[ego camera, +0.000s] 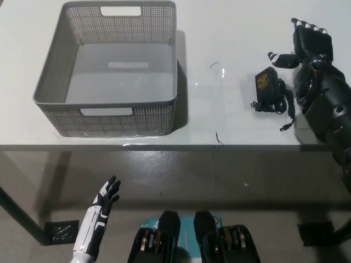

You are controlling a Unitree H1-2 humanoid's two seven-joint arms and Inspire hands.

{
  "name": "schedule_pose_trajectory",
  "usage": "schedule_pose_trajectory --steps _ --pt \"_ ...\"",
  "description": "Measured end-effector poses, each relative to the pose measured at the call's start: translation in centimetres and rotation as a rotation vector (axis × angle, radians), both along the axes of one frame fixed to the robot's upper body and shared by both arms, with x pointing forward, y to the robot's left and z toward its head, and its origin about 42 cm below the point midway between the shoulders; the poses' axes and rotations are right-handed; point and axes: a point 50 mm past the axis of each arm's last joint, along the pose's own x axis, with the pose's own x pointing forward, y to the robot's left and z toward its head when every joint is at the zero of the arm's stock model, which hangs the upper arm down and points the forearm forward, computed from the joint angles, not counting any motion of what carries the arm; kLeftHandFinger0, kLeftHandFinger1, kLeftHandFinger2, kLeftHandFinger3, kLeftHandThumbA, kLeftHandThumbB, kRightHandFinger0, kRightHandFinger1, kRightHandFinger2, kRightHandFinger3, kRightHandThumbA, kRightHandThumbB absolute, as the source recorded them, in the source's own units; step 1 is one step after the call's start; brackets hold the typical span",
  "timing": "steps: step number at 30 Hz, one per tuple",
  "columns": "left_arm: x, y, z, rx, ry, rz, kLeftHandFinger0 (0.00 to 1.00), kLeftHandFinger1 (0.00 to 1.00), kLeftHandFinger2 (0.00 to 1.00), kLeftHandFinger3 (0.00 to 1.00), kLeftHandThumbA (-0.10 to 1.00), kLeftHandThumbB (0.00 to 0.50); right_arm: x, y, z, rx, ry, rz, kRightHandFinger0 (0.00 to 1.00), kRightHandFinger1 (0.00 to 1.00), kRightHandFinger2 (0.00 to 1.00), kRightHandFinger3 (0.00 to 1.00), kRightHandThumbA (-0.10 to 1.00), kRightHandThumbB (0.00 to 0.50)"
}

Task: Use the right hand to pick up a black power cord and place it into a container on the left hand side

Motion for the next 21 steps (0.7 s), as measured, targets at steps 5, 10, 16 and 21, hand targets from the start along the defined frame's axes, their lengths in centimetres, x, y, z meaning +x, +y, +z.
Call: schedule_pose_trajectory --steps 5,10,16,21 --pt "0.0 0.0 0.0 0.001 0.0 0.0 1.0 1.0 1.0 1.0 1.0 0.349 -0.1 0.4 -0.5 0.039 0.036 0.004 1.0 1.0 1.0 1.0 0.96 0.5" --pt "0.0 0.0 0.1 0.002 -0.004 0.0 1.0 1.0 1.0 1.0 1.0 0.347 -0.1 1.0 -0.8 0.076 0.061 0.016 1.0 1.0 1.0 1.0 0.98 0.5" --pt "0.1 0.1 0.3 0.004 -0.01 -0.002 1.0 1.0 1.0 1.0 1.0 0.335 -0.2 1.9 -1.5 0.131 0.102 0.029 1.0 1.0 1.0 1.0 0.96 0.5" --pt "0.7 0.1 0.7 0.006 -0.025 -0.005 1.0 1.0 1.0 1.0 1.0 0.335 -0.3 2.6 -1.9 0.171 0.134 0.039 1.0 1.0 1.0 1.0 0.93 0.5"
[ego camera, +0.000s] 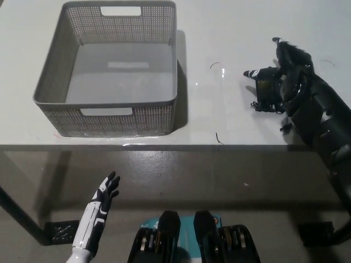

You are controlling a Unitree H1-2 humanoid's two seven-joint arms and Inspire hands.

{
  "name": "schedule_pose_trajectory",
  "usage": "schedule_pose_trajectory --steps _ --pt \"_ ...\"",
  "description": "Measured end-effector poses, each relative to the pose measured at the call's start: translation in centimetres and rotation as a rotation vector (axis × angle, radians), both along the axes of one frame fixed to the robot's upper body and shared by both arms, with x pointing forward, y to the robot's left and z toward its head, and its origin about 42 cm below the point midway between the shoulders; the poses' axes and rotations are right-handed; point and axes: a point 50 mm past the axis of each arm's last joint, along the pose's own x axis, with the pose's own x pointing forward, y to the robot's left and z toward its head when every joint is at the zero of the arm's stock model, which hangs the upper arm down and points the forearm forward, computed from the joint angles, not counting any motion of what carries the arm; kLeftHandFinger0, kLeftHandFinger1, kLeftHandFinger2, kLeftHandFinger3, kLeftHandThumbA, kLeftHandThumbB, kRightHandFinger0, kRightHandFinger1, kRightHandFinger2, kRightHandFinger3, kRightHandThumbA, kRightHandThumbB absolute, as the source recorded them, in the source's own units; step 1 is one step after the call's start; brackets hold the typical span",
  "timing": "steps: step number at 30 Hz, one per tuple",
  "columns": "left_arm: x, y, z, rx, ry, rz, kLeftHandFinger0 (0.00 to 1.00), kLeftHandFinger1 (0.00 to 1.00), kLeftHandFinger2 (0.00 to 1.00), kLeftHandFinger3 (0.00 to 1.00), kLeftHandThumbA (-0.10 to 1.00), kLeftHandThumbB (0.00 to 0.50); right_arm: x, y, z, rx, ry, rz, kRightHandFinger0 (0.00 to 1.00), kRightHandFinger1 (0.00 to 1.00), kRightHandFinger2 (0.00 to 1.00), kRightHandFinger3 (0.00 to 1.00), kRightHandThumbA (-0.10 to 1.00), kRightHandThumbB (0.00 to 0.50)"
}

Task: Use the right hand to pick up a black power cord and place it into a container on the left hand side

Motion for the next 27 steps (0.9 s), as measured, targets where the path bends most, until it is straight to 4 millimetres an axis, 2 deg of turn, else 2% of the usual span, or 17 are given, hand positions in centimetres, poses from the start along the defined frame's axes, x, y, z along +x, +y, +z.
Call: schedule_pose_trajectory --steps 3,9,18,27 --pt "0.1 0.0 0.1 0.001 -0.004 -0.001 1.0 1.0 1.0 1.0 1.0 0.345 -0.1 0.3 -0.3 0.008 0.017 0.007 1.0 1.0 1.0 1.0 0.88 0.5" --pt "0.5 0.1 0.4 0.002 -0.013 -0.001 1.0 1.0 1.0 1.0 1.0 0.334 -0.4 0.3 -1.4 0.012 0.058 0.009 1.0 1.0 1.0 1.0 0.86 0.5" --pt "1.1 0.2 0.9 0.003 -0.032 0.001 1.0 1.0 1.0 1.0 1.0 0.308 -1.4 -0.9 -4.2 -0.018 0.135 -0.019 1.0 1.0 1.0 1.0 0.84 0.494" --pt "1.3 0.4 1.0 0.002 -0.037 0.006 1.0 1.0 1.0 1.0 1.0 0.308 -1.5 -1.2 -4.3 -0.047 0.143 -0.03 1.0 1.0 1.0 1.0 0.81 0.496"
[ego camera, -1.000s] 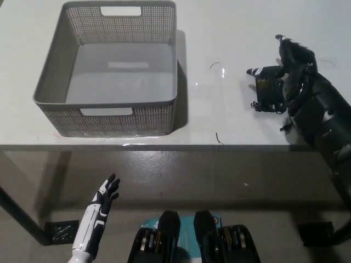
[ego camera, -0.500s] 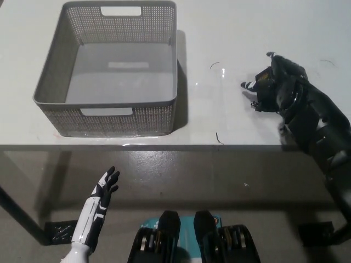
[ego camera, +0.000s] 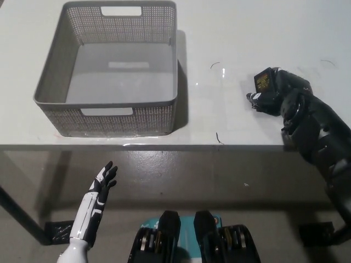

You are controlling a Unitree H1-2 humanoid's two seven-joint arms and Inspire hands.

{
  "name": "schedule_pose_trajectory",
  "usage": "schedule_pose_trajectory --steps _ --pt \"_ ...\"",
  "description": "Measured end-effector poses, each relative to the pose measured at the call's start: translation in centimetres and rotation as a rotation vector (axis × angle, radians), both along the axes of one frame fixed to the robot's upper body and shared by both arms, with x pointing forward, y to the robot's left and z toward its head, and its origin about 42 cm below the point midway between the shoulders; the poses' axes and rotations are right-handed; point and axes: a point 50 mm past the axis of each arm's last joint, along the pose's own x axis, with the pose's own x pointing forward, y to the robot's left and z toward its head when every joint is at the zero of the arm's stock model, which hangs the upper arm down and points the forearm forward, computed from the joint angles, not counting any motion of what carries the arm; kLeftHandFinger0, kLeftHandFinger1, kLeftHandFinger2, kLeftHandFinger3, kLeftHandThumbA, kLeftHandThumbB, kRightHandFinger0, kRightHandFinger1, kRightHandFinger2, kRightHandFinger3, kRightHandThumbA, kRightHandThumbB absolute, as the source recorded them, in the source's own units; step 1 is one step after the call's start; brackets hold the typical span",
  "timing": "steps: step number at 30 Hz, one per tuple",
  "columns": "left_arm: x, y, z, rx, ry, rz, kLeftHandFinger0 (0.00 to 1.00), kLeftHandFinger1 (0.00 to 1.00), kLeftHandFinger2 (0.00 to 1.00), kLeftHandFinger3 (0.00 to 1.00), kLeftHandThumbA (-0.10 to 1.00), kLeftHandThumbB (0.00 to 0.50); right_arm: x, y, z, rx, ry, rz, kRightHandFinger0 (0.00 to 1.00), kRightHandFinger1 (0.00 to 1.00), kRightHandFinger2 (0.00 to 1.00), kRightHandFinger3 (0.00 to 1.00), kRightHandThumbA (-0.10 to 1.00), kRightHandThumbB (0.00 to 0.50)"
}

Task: Use the right hand to pick up a black power cord and place it into a container on the left hand side

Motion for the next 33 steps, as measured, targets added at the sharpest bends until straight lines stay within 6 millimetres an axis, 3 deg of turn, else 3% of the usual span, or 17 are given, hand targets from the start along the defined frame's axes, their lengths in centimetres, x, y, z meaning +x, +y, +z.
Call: schedule_pose_trajectory --steps 2,3,4,5,6,7,8,9,10,12,15,18,19,27,29,31,33 --pt "0.0 0.0 0.0 0.0 -0.001 0.0 1.0 1.0 1.0 1.0 1.0 0.309 0.0 -0.1 0.0 -0.001 0.0 -0.003 1.0 1.0 1.0 1.0 0.65 0.48" --pt "0.1 0.0 0.1 0.0 -0.002 0.0 1.0 1.0 1.0 1.0 1.0 0.3 0.0 -0.1 0.0 -0.001 0.0 -0.004 0.61 0.63 0.66 1.0 0.1 0.297" --pt "0.2 0.0 0.1 0.0 -0.005 -0.001 1.0 1.0 1.0 1.0 1.0 0.298 0.0 -0.3 0.0 0.002 -0.007 -0.01 0.25 0.33 0.55 1.0 -0.02 0.294" --pt "0.2 0.0 0.2 0.0 -0.006 -0.001 1.0 1.0 1.0 1.0 1.0 0.298 -0.1 -0.3 -0.1 0.006 -0.018 -0.014 0.13 0.2 0.4 1.0 -0.08 0.262" --pt "0.3 -0.1 0.2 0.0 -0.008 -0.002 1.0 1.0 1.0 1.0 1.0 0.304 -0.1 -0.4 -0.2 0.009 -0.032 -0.018 0.06 0.13 0.28 0.82 -0.1 0.247" --pt "0.4 -0.1 0.3 0.0 -0.01 -0.002 1.0 1.0 1.0 1.0 1.0 0.305 -0.2 -0.5 -0.3 0.01 -0.048 -0.024 0.03 0.1 0.24 0.57 -0.1 0.224" --pt "0.4 -0.1 0.3 0.0 -0.011 -0.002 1.0 1.0 1.0 1.0 1.0 0.312 -0.2 -0.6 -0.3 0.009 -0.071 -0.029 0.0 0.1 0.25 0.43 -0.1 0.208" --pt "0.4 -0.1 0.3 0.0 -0.012 -0.003 1.0 1.0 1.0 1.0 1.0 0.312 -0.2 -0.7 -0.2 0.013 -0.093 -0.032 0.0 0.1 0.25 0.43 -0.1 0.208" --pt "0.5 -0.1 0.4 0.0 -0.012 -0.003 1.0 1.0 1.0 1.0 1.0 0.319 -0.2 -0.8 -0.2 0.019 -0.116 -0.036 0.0 0.11 0.31 0.41 -0.1 0.202" --pt "0.5 -0.1 0.4 0.0 -0.014 -0.003 1.0 1.0 1.0 1.0 1.0 0.304 -0.2 -1.1 -0.1 0.035 -0.146 -0.047 0.0 0.14 0.41 0.45 -0.1 0.234" --pt "0.6 -0.1 0.5 0.001 -0.016 -0.004 1.0 1.0 1.0 1.0 1.0 0.306 -0.3 -1.4 -0.2 0.059 -0.192 -0.055 0.0 0.13 0.54 0.53 -0.1 0.222" --pt "0.7 0.0 0.5 0.002 -0.018 -0.004 1.0 1.0 1.0 1.0 1.0 0.308 -0.4 -1.4 -0.2 0.086 -0.233 -0.056 0.0 0.19 0.74 0.72 -0.1 0.223" --pt "0.7 0.0 0.5 0.002 -0.018 -0.004 1.0 1.0 1.0 1.0 1.0 0.307 -0.4 -1.4 -0.2 0.089 -0.238 -0.056 0.0 0.25 0.81 0.77 -0.1 0.221" --pt "0.7 0.0 0.6 0.002 -0.019 -0.004 1.0 1.0 1.0 1.0 1.0 0.296 -0.2 -1.0 0.9 0.168 -0.366 -0.038 0.0 0.24 0.76 0.66 -0.1 0.208" --pt "0.7 0.0 0.6 0.002 -0.019 -0.004 1.0 1.0 1.0 1.0 1.0 0.296 0.1 -0.6 1.8 0.19 -0.417 -0.02 0.0 0.27 0.78 0.73 -0.1 0.188" --pt "0.7 0.0 0.6 0.002 -0.019 -0.004 1.0 1.0 1.0 1.0 1.0 0.295 0.5 0.1 3.1 0.217 -0.46 -0.004 0.0 0.19 0.71 0.79 -0.1 0.189" --pt "0.7 0.0 0.6 0.002 -0.019 -0.004 1.0 1.0 1.0 1.0 1.0 0.295 0.9 1.1 4.7 0.245 -0.508 0.014 0.0 0.24 0.81 0.88 -0.1 0.174"
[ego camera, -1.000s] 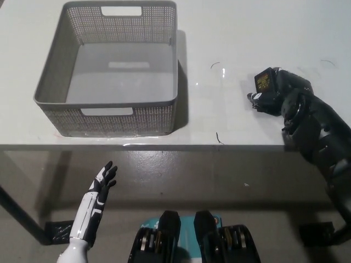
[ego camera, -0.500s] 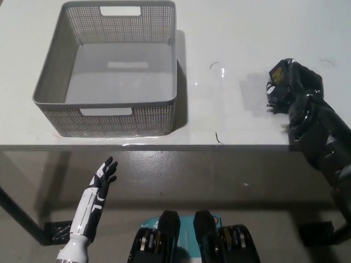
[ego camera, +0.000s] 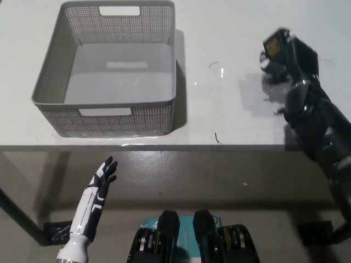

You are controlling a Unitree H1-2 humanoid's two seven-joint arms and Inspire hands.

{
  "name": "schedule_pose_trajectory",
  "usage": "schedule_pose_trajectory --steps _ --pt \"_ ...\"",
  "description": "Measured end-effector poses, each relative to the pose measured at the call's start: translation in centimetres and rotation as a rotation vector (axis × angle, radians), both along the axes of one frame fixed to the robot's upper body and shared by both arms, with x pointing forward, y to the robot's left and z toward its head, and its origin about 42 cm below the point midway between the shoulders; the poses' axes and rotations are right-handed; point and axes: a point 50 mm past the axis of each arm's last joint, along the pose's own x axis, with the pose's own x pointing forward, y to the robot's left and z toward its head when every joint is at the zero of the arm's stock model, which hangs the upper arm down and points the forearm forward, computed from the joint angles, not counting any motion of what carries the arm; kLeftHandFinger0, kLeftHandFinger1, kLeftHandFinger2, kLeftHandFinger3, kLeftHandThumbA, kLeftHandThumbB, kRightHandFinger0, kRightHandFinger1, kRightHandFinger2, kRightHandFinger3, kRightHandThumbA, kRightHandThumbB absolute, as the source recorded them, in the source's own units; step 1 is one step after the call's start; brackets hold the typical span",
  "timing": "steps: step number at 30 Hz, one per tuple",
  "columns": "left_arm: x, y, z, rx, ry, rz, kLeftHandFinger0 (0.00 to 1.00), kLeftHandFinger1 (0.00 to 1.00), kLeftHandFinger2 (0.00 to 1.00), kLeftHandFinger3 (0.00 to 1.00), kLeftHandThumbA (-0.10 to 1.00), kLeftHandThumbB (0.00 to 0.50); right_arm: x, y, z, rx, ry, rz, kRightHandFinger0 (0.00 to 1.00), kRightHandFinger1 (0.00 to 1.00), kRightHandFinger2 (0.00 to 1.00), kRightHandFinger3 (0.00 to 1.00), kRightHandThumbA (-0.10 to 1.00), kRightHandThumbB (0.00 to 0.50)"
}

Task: Use the right hand to pick up a black power cord and place it into a container on the left hand side

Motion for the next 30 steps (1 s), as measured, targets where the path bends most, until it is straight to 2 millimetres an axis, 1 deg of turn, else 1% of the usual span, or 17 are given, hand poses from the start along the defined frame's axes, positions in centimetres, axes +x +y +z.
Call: schedule_pose_trajectory --steps 1,2,3,4,5,8,9,10,11,14,16,19,20,23,24,27,30 --pt "0.0 0.0 0.0 0.0 0.0 0.0 1.0 1.0 1.0 1.0 1.0 0.288 0.4 0.9 1.7 0.018 -0.055 0.022 0.0 0.27 0.81 0.91 -0.1 0.172" --pt "0.0 0.0 0.0 0.001 0.0 0.0 1.0 1.0 1.0 1.0 1.0 0.287 0.5 1.3 2.4 0.023 -0.075 0.032 0.0 0.32 0.84 0.95 -0.1 0.154" --pt "0.0 0.0 0.0 0.002 0.0 0.0 1.0 1.0 1.0 1.0 1.0 0.286 0.8 2.3 4.2 0.034 -0.128 0.057 0.0 0.38 0.82 0.94 -0.1 0.173" --pt "0.0 0.0 0.0 0.003 0.001 0.0 1.0 1.0 1.0 1.0 1.0 0.293 0.9 2.7 5.0 0.04 -0.149 0.068 0.0 0.37 0.79 0.92 -0.1 0.171" --pt "0.0 0.1 0.0 0.004 0.001 0.0 1.0 1.0 1.0 1.0 1.0 0.295 1.1 3.8 6.9 0.055 -0.2 0.099 0.0 0.36 0.78 0.87 -0.1 0.167" --pt "-0.1 0.1 -0.1 0.007 0.002 0.0 1.0 1.0 1.0 1.0 1.0 0.295 1.1 6.0 10.2 0.076 -0.294 0.155 0.0 0.36 0.75 0.96 -0.1 0.146" --pt "-0.1 0.2 -0.1 0.01 0.003 0.001 1.0 1.0 1.0 1.0 1.0 0.297 1.0 7.4 12.0 0.088 -0.342 0.186 0.0 0.36 0.75 0.96 -0.1 0.157" --pt "-0.1 0.2 -0.1 0.011 0.004 0.001 1.0 1.0 1.0 1.0 1.0 0.304 0.9 7.9 12.7 0.092 -0.361 0.199 0.0 0.36 0.74 0.93 -0.1 0.175" --pt "-0.3 0.2 -0.2 0.017 0.007 0.001 1.0 1.0 1.0 1.0 1.0 0.309 0.4 9.8 15.1 0.111 -0.426 0.247 0.0 0.33 0.73 0.9 -0.1 0.191" --pt "-0.4 0.2 -0.3 0.024 0.011 0.001 1.0 1.0 1.0 1.0 1.0 0.283 -0.5 12.4 17.7 0.139 -0.496 0.307 0.0 0.31 0.73 0.9 -0.1 0.176" --pt "-0.5 0.2 -0.5 0.025 0.014 0.002 1.0 1.0 1.0 1.0 1.0 0.285 -1.4 14.3 19.2 0.158 -0.54 0.35 0.0 0.36 0.73 0.9 -0.1 0.16" --pt "-0.5 0.2 -0.6 0.025 0.016 0.001 1.0 1.0 1.0 1.0 1.0 0.308 -2.3 16.8 20.5 0.177 -0.565 0.403 0.0 0.33 0.71 0.87 -0.1 0.165" --pt "-0.5 0.2 -0.6 0.025 0.016 0.0 1.0 1.0 1.0 1.0 1.0 0.331 -2.5 17.6 20.9 0.181 -0.568 0.419 0.0 0.32 0.7 0.84 -0.1 0.187" --pt "-0.6 0.2 -0.6 0.025 0.018 -0.001 1.0 1.0 1.0 1.0 1.0 0.338 -3.6 20.8 21.4 0.198 -0.56 0.479 0.0 0.28 0.68 0.81 -0.1 0.184" --pt "-0.6 0.2 -0.6 0.025 0.018 -0.001 1.0 1.0 1.0 1.0 1.0 0.346 -3.6 20.8 21.4 0.198 -0.56 0.479 0.0 0.28 0.69 0.83 -0.1 0.182" --pt "-0.6 0.2 -0.6 0.024 0.019 -0.003 1.0 1.0 1.0 1.0 1.0 0.359 -4.8 24.0 21.2 0.215 -0.543 0.534 0.0 0.26 0.67 0.82 -0.1 0.179" --pt "-0.6 0.2 -0.6 0.025 0.02 -0.005 1.0 1.0 1.0 1.0 1.0 0.339 -5.5 26.2 19.8 0.217 -0.501 0.567 0.0 0.23 0.63 0.82 -0.1 0.177"
